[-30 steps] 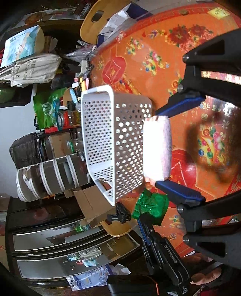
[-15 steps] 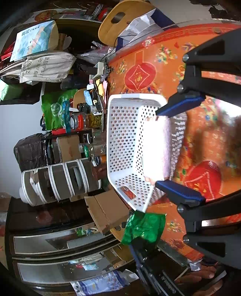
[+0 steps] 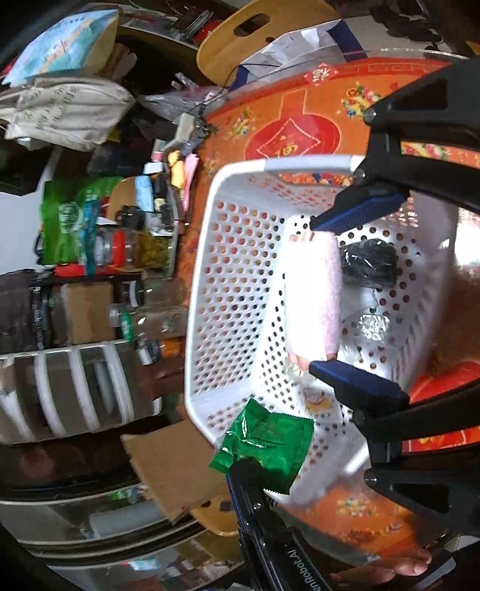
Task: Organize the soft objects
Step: 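Carry the green packet and foam roll over the basket and lower them inside, then open both tools to release the packet and roll into the basket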
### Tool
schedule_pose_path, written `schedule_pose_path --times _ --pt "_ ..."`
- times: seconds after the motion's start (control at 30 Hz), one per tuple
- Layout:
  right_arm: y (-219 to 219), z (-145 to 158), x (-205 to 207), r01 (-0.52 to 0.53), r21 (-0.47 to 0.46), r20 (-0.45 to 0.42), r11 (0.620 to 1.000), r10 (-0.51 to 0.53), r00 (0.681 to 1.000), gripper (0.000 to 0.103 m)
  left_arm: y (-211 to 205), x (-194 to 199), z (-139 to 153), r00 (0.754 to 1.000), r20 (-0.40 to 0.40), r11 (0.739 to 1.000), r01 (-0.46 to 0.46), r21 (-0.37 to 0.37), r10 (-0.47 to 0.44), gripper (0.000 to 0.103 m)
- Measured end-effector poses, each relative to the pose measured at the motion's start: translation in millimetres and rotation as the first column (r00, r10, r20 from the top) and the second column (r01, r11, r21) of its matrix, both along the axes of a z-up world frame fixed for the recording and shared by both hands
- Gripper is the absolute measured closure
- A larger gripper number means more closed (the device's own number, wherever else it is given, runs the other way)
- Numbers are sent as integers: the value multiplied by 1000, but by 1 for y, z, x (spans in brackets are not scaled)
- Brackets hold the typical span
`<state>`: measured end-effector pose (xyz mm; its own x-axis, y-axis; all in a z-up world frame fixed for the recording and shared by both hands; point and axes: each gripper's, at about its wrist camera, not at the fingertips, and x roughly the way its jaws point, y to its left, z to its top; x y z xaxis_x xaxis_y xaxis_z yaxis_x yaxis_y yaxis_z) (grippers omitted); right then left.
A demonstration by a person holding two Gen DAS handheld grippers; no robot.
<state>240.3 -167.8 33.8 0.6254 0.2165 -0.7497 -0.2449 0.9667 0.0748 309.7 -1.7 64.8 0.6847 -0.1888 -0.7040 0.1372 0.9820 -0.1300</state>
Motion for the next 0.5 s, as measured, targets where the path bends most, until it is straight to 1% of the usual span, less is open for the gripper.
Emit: schedule_pose_path --times 0.1,0.2,0.33,0.4,0.43,0.47,0.5 --pt "5 -14 13 7 -26 -40 1000 -8 999 34 -3 20 -20 999 -49 999 -13 29 14 100" --pt "9 -22 21 8 -52 -52 999 -11 999 34 -5 32 -34 997 -80 999 -11 46 15 100" --pt "10 -24 24 8 -50 -49 999 -11 999 31 -4 36 -43 996 -91 998 -16 53 21 99" --pt "10 -22 23 6 -28 -43 1000 -7 999 24 -2 36 -45 996 -89 998 -18 53 23 98" --pt "9 -21 22 4 -22 -36 1000 -5 999 17 -2 35 -45 996 -87 998 -17 55 22 97" --pt "9 -18 19 5 -19 -22 1000 -5 1000 10 -2 34 -45 996 -84 998 -15 61 21 93" --pt "9 -16 17 5 -17 -13 1000 -5 1000 7 -2 33 -44 997 -81 998 -14 67 19 89"
